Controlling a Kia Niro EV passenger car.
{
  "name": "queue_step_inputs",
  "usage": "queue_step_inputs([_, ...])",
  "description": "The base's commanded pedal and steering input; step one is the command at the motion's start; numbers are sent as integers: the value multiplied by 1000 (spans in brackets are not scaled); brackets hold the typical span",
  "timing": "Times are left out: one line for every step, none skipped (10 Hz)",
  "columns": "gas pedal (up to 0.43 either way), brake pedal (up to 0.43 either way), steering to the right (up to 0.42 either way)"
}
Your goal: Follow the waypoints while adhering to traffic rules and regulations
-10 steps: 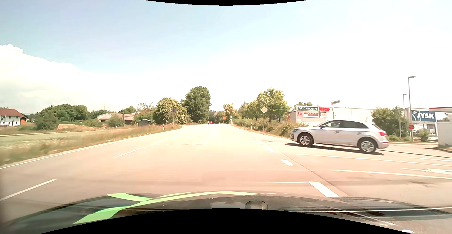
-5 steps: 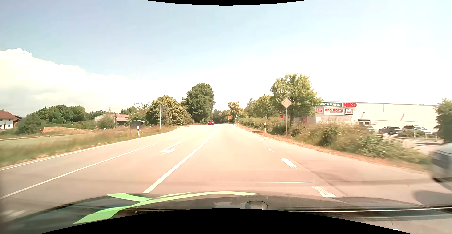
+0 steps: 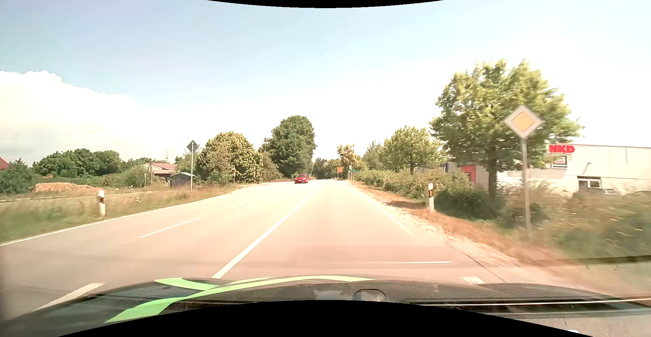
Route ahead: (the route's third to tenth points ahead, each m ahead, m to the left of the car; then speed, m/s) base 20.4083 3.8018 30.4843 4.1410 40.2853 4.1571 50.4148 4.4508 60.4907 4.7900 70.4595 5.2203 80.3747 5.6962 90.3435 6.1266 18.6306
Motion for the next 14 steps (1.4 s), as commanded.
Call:
queue_step_inputs([220, 0, -17])
queue_step_inputs([169, 0, -15])
queue_step_inputs([150, 0, -13])
queue_step_inputs([150, 0, -13])
queue_step_inputs([150, 0, -13])
queue_step_inputs([150, 0, -12])
queue_step_inputs([157, 0, -10])
queue_step_inputs([169, 0, -8])
queue_step_inputs([177, 0, -8])
queue_step_inputs([177, 0, -8])
queue_step_inputs([177, 0, -8])
queue_step_inputs([177, 0, -8])
queue_step_inputs([177, 0, -8])
queue_step_inputs([177, 0, -7])
